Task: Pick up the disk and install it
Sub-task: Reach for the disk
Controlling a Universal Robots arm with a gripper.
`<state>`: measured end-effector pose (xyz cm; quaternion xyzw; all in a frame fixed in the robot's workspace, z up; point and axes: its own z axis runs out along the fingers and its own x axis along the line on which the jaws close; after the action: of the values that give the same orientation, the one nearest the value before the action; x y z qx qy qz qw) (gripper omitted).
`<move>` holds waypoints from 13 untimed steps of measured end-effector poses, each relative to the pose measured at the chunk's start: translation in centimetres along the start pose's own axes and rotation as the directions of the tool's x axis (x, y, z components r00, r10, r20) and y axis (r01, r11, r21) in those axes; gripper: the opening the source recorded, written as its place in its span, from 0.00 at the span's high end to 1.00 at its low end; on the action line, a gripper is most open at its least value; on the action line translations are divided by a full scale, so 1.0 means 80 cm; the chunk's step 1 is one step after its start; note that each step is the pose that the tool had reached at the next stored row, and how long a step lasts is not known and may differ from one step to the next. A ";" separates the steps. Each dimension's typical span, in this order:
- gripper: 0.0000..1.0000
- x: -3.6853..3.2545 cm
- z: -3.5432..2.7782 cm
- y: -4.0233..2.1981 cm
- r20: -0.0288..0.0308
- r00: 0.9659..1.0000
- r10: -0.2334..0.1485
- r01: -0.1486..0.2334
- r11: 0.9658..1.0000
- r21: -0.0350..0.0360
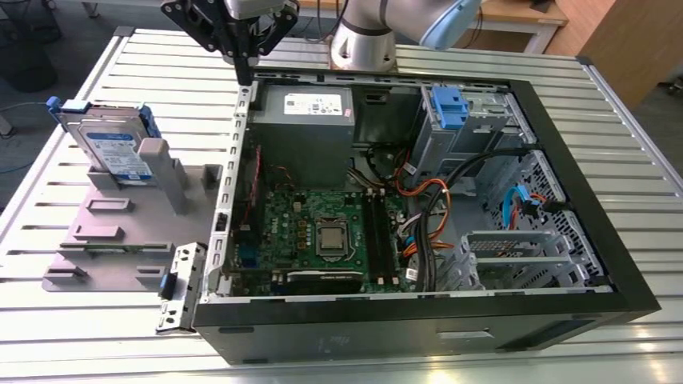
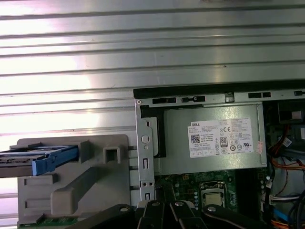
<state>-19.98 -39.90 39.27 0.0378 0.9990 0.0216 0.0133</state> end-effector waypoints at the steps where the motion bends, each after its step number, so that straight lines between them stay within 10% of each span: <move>1: 0.89 0.0006 0.0001 0.0000 0.000 1.000 0.000 0.000 1.000 0.000; 13: 0.89 0.0093 0.0002 -0.0006 0.000 1.000 0.000 0.000 1.000 0.000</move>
<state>-20.72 -39.89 39.23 0.0377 0.9990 0.0217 0.0133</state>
